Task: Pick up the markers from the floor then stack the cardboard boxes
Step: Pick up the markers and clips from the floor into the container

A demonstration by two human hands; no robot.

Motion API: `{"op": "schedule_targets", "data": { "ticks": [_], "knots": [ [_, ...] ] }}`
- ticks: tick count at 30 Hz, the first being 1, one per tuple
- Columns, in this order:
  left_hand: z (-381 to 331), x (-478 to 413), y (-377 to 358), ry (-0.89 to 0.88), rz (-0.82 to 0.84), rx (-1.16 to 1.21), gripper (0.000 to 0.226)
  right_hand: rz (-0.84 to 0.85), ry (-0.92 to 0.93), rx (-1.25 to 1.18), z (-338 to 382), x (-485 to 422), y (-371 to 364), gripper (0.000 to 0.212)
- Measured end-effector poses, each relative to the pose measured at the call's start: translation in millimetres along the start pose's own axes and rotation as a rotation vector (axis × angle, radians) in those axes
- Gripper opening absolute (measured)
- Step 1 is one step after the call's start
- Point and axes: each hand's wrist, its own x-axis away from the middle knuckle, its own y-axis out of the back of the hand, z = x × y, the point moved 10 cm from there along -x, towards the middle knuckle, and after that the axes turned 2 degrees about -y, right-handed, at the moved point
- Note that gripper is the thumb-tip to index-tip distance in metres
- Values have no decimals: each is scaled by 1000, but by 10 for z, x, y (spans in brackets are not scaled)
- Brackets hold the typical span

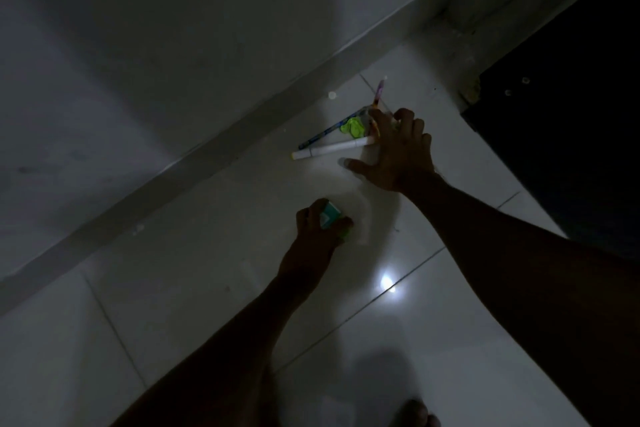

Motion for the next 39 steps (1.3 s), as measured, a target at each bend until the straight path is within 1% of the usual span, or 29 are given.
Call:
{"op": "schedule_targets", "data": {
  "ticks": [2,5,7,9,10,13,17,20,22,24,26,27,29,32,34,36,37,39],
  "knots": [
    [-74,-105,147,-29,-59,-31,58,30,29,58,38,-104,-56,103],
    [7,-368,417,74,-147,121,52,56,71,92,89,-204,-98,104],
    [-61,-563,654,58,-209,63,46,79,85,110,91,-283,-116,107],
    [-207,-782,822,-29,-245,-84,45,115,98,130,81,-353,-145,111],
    [-263,-905,868,-53,-243,-127,45,135,107,136,74,-393,-152,113],
    [-240,-1278,874,-14,-163,-178,44,168,127,149,71,-444,-165,112],
    [-337,-1451,668,-85,-11,-306,42,163,123,23,39,-381,-137,101],
    [-319,-1281,557,-56,-17,-291,47,158,111,-107,4,-264,-172,95],
    [-319,-1172,480,-69,-35,-359,51,162,106,-129,-23,-224,-223,97],
    [-286,-1123,428,-66,-22,-424,69,200,92,-168,-31,-214,-261,101],
    [-311,-1106,390,-91,-13,-433,85,229,96,-184,-62,-209,-274,106],
    [-303,-1105,372,-85,11,-426,89,246,95,-188,-77,-198,-268,104],
    [-295,-1092,341,-63,48,-379,85,279,98,-222,-103,-166,-280,99],
    [-322,-1054,335,-65,30,-318,75,237,94,-333,-121,-162,-189,95],
    [-309,-1011,301,-63,36,-297,69,199,33,-426,-150,-191,-120,73],
    [-292,-959,267,-58,42,-305,61,128,-30,-409,-203,-252,-74,53],
    [-300,-932,253,-57,45,-320,57,105,-56,-371,-229,-267,-72,48],
    [-313,-892,222,-37,58,-332,48,84,-91,-346,-257,-250,-97,49]
  ]
}}
